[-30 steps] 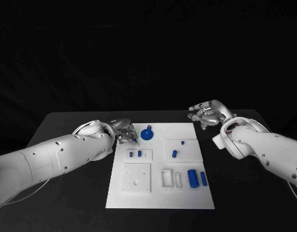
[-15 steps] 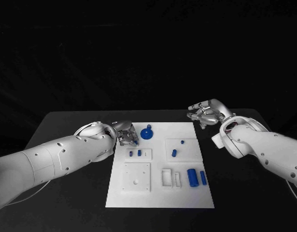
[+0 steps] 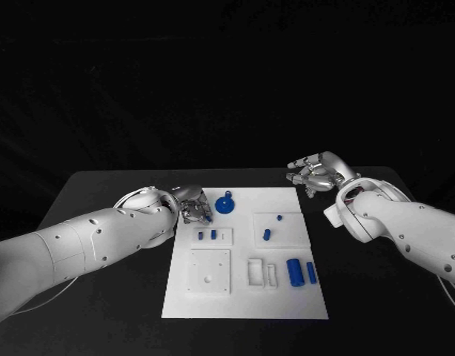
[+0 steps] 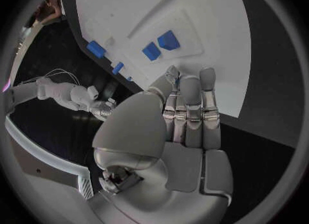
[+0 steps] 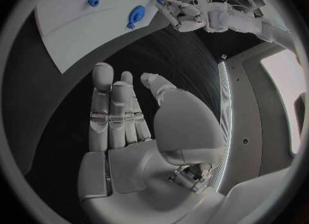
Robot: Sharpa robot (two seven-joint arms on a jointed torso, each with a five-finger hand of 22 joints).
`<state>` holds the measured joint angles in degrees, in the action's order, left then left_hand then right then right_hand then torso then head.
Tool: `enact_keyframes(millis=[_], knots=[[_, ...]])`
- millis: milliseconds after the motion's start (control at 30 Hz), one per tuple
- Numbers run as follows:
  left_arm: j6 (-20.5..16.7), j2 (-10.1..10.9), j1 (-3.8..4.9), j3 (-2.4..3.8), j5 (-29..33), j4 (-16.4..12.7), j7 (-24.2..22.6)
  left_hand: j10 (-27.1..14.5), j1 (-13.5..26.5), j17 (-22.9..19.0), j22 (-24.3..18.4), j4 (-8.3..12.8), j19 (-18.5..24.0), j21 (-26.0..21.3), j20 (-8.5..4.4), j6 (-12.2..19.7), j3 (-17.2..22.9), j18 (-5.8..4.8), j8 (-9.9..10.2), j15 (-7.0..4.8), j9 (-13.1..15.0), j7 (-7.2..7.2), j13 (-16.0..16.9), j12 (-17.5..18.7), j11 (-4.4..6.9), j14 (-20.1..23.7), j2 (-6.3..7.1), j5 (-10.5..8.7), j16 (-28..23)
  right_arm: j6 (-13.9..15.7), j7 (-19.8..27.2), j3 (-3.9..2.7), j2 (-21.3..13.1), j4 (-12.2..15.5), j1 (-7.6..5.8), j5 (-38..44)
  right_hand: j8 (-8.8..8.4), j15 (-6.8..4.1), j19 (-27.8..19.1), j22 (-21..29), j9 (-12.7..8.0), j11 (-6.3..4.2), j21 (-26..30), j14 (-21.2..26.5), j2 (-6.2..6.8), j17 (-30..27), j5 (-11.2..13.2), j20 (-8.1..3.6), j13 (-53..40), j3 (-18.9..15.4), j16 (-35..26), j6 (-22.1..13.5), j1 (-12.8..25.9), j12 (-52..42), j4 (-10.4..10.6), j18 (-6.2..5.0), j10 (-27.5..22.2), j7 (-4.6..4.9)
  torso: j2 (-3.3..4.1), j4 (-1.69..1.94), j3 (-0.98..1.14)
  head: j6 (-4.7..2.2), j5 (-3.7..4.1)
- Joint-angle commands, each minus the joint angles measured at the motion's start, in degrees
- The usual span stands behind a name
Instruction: Assemble the parts on the task board
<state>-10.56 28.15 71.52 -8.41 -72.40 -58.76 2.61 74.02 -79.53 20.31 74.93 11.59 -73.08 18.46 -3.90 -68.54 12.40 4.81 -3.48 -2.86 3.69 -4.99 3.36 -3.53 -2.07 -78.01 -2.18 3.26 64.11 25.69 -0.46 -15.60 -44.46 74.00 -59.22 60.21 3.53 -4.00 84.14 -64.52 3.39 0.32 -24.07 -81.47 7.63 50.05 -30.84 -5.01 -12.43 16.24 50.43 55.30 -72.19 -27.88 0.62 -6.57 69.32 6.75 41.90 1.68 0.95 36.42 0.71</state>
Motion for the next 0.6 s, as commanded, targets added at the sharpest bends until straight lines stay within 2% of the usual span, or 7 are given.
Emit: enact_keyframes(millis=[33, 600], knots=[[0.43, -0.35, -0.17, -0.05, 0.14, 0.30, -0.26, -0.13, -0.02, 0.00, 1.08, 0.28, 0.00, 0.30, 0.02, 0.16, -0.05, 0.39, -0.12, 0.03, 0.07, -0.35, 0.07, 0.12, -0.13, -0.29, -0.63, 0.36, -0.10, -0.03, 0.54, -0.03, 0.08, 0.04, 0.02, 0.03, -0.10, -0.07, 2.16, 0.05, 0.08, 0.06, -0.14, 0.08, 0.30, -0.05, -0.12, -0.25, 0.05, 0.21, 0.14, 0.12, 0.04, -0.13, -0.02, -0.73, 0.24, 0.24, 0.01, -0.04, 0.03, -0.07, -0.03], [0.72, -0.83, -0.54, -0.14, 0.42, 0.28, -0.36, -0.18, 0.03, 0.01, 1.05, 0.50, -0.02, 0.34, 0.01, 0.23, -0.05, 0.43, -0.12, 0.03, 0.07, -0.38, 0.07, 0.13, -0.15, -0.31, -0.77, 0.36, -0.16, -0.07, 0.50, -0.03, 0.03, -0.02, 0.02, 0.03, -0.10, -0.07, 2.16, 0.05, 0.08, 0.06, -0.14, 0.08, 0.30, -0.05, -0.12, -0.25, 0.05, 0.21, 0.14, 0.12, 0.04, -0.13, -0.02, -0.73, 0.24, 0.24, 0.00, 0.01, 0.03, 0.18, 0.18]])
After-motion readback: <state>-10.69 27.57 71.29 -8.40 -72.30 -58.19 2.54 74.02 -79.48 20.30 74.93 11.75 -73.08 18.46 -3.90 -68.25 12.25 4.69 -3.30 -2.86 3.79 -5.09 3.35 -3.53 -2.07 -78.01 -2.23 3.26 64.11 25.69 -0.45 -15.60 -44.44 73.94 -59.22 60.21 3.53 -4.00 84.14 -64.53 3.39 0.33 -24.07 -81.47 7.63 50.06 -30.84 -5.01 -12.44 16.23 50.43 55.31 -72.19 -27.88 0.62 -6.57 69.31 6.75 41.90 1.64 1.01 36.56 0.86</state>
